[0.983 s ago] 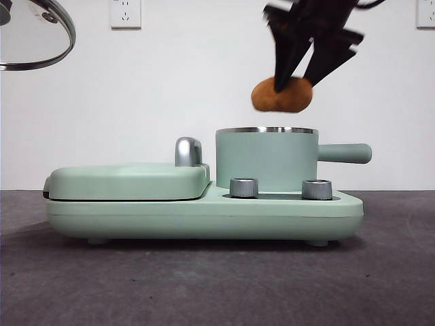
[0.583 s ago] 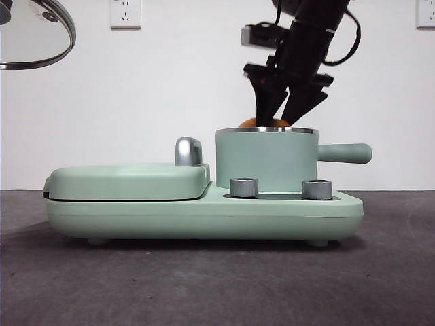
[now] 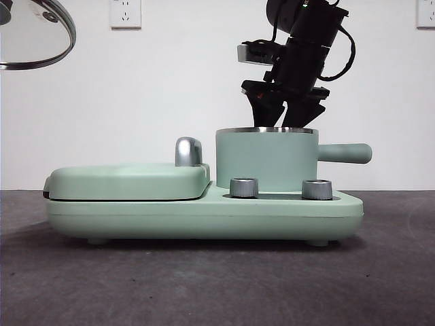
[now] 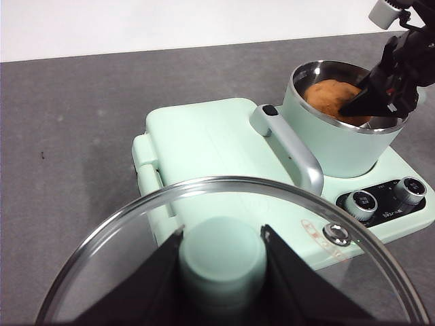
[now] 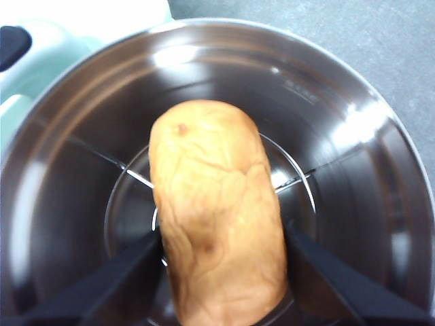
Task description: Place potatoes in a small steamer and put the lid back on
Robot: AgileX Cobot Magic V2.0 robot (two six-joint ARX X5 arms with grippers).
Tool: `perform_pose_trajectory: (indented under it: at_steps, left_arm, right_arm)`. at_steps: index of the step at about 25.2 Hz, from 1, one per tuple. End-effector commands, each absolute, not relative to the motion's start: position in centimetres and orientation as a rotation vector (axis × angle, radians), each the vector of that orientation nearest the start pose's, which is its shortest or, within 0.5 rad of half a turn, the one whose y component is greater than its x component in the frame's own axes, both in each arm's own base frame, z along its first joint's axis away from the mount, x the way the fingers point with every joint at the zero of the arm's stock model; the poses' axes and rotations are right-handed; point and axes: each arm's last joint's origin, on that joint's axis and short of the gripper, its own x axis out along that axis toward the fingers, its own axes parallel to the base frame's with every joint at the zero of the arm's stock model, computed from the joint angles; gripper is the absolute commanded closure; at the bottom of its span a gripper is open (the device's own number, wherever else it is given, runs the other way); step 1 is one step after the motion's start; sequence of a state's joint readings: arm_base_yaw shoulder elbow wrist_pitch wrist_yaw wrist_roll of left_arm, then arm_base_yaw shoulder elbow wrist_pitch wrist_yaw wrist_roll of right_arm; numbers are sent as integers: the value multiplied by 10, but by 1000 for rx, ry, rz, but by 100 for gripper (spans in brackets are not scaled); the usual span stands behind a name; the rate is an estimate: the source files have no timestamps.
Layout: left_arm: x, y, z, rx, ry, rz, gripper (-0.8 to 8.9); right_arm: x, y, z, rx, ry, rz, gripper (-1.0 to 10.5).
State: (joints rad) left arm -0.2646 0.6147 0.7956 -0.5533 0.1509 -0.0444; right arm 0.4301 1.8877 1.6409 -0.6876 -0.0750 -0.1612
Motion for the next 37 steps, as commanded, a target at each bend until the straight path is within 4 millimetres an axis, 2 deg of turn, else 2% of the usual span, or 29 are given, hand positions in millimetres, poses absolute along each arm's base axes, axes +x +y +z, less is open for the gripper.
perform_pose_trajectory:
  at_steps: [1, 3, 5, 9, 13, 16, 22, 30, 37]
  left_arm:
    - [119, -37, 330, -18, 342, -404, 804]
    - [119, -37, 330, -18, 342, -404, 804]
    - [119, -37, 330, -18, 343, -404, 804]
    - [119, -37, 329, -24, 349, -403, 804]
    - [119, -37, 329, -24, 351, -403, 804]
    - [119, -37, 329, -24, 350, -403, 804]
    - [122, -38, 328, -23, 361, -404, 804]
    - [137, -44, 325, -13, 379, -429, 805]
    - [166, -67, 324, 27, 312, -531, 804]
  right_arm:
    - [379, 179, 273, -323, 881, 556, 609]
    - [379, 179, 276, -321, 860, 555, 607]
    - [375, 177, 289, -311, 828, 551, 607]
    - [343, 158, 332, -256, 828, 520, 610]
    - [310, 132, 359, -235, 775, 494, 616]
    - [276, 110, 357, -215, 706, 476, 616]
    - [206, 81, 328, -195, 598, 465, 616]
    - [155, 62, 311, -109, 559, 436, 617]
    - [133, 53, 319, -75, 484, 426, 617]
